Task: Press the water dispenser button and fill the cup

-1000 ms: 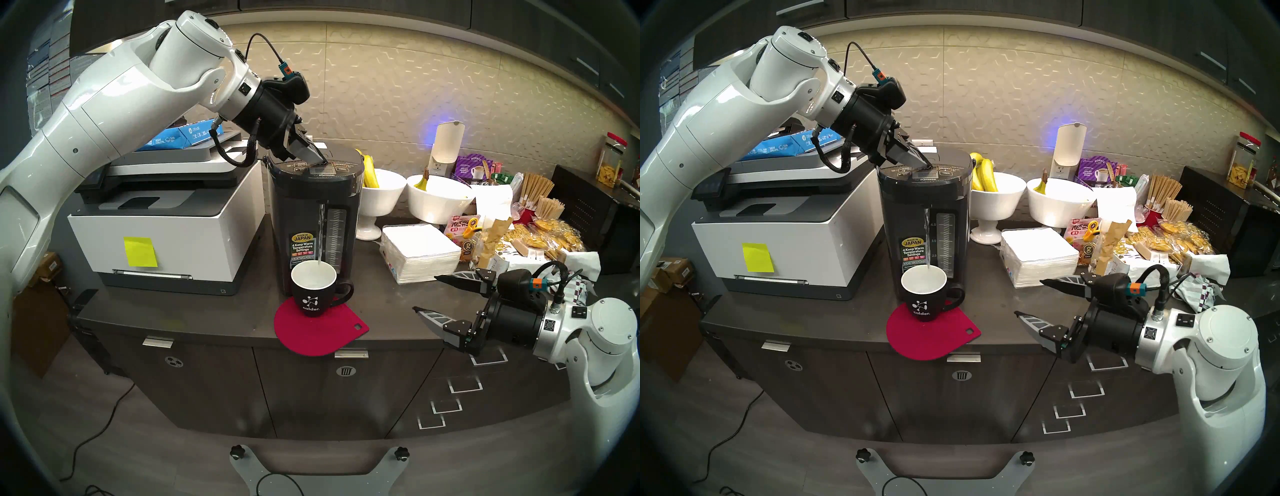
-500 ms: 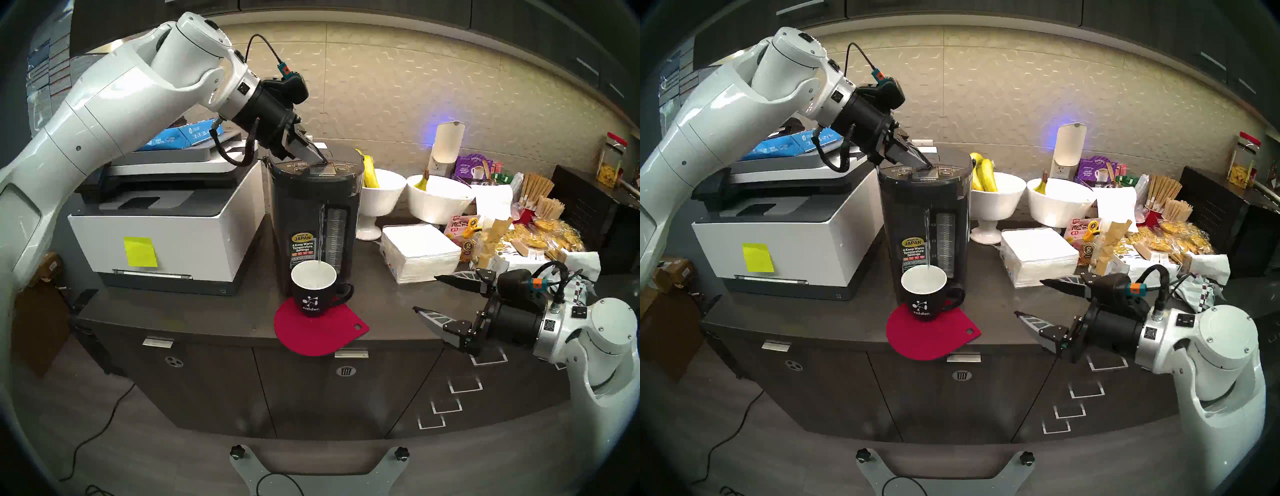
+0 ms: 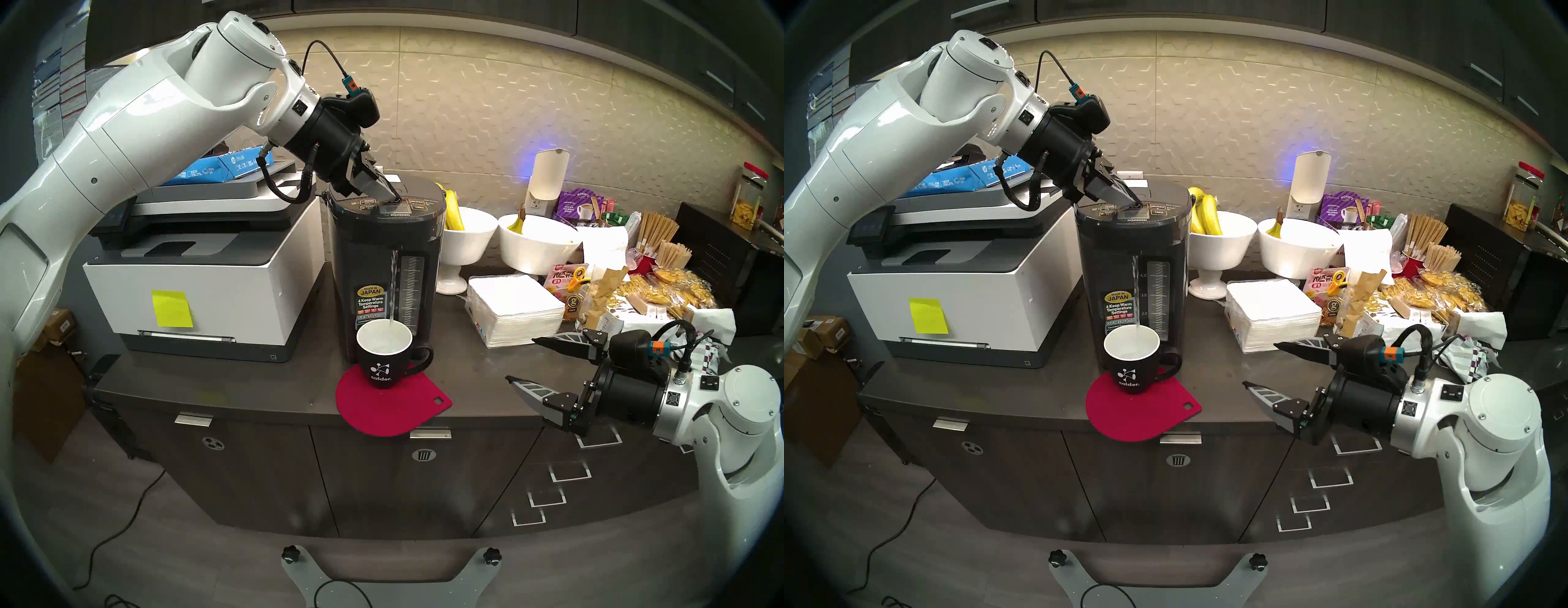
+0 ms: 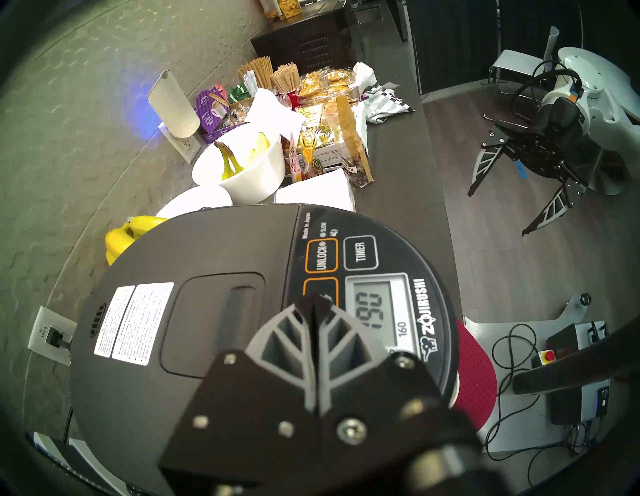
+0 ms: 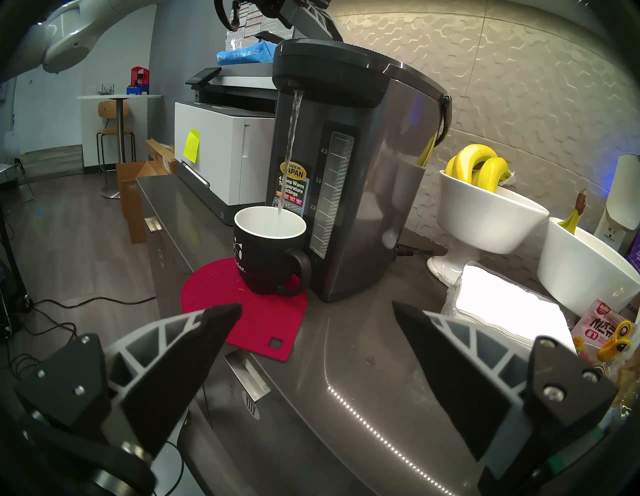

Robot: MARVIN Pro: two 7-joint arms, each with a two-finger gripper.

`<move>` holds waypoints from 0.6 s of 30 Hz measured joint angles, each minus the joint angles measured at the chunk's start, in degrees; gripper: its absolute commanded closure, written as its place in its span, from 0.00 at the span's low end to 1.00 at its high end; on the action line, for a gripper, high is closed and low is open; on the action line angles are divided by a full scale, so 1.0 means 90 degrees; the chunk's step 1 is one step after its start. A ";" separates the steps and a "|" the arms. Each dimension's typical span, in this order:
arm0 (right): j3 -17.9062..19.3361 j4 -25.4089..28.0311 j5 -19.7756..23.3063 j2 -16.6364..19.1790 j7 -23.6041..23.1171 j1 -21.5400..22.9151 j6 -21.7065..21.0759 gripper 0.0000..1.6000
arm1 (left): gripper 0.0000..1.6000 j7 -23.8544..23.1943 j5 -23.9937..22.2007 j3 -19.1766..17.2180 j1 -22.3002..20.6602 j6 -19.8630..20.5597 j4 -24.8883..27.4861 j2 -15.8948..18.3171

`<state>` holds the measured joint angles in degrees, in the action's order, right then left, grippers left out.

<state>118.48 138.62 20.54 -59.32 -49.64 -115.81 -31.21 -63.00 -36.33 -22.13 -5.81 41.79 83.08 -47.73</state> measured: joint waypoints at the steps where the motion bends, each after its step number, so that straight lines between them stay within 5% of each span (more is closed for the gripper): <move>1: 0.0000 0.0000 0.0000 0.0000 0.0000 0.0000 0.0000 0.00 | 1.00 0.0016 0.0000 0.0000 -0.0001 0.0016 0.0022 0.0007; 18: 0.0000 0.0000 0.0000 0.0000 0.0000 0.0000 0.0000 0.00 | 1.00 0.0240 -0.0115 0.0007 0.0008 0.0202 0.0281 0.0120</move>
<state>118.48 138.61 20.54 -59.32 -49.64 -115.81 -31.21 -60.84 -37.37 -22.07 -5.73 43.60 85.61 -46.65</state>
